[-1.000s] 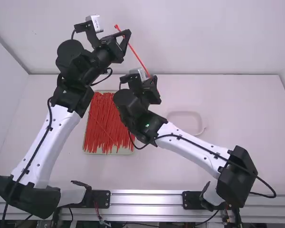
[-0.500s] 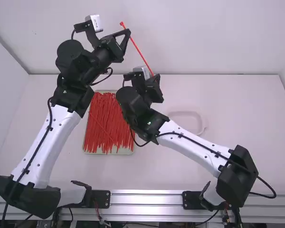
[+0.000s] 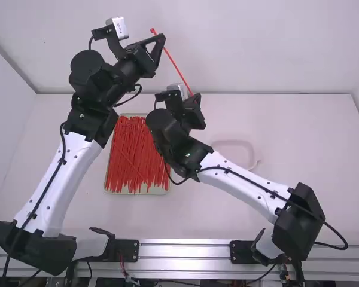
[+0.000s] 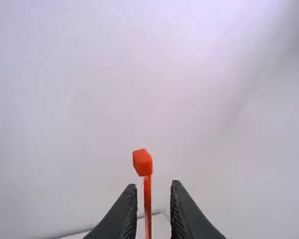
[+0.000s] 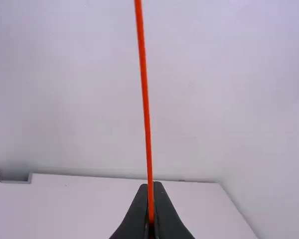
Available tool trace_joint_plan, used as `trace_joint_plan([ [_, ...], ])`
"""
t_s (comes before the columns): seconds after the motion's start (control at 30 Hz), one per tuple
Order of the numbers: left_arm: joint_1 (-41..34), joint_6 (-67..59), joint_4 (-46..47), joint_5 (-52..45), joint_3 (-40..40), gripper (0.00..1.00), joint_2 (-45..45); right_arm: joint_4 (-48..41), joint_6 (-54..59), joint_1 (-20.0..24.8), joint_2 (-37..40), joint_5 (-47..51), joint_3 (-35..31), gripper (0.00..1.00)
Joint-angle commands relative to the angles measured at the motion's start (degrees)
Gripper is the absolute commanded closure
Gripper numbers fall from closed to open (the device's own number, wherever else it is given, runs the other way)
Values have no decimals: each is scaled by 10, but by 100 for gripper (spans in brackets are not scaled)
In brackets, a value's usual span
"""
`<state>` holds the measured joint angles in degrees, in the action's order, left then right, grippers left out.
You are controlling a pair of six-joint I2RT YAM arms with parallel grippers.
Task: Fasten the cable tie
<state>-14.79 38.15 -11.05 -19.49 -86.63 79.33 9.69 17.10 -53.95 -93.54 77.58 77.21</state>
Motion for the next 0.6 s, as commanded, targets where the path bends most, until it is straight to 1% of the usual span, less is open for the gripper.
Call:
trace_joint_plan([
  [0.0, 2, -2, -4, -4, -1, 91, -2, 2, -3, -2, 0, 3, 22, 100],
  [0.1, 2, -2, -6, -4, -1, 93, 1, 2, -3, -1, 0, 2, 22, 100],
  [0.17, 2, -2, -9, -7, -1, 98, 4, 2, -3, -1, 0, 2, 22, 100],
  [0.5, 2, -11, -13, -6, -1, 98, 7, 2, -2, -1, 0, 2, 22, 100],
  [0.53, 2, -26, -13, -6, -1, 98, 7, 2, -7, -1, 0, -3, 22, 96],
  [0.57, 2, -33, -13, -6, -1, 98, 7, 2, -10, -5, 0, -9, 22, 90],
])
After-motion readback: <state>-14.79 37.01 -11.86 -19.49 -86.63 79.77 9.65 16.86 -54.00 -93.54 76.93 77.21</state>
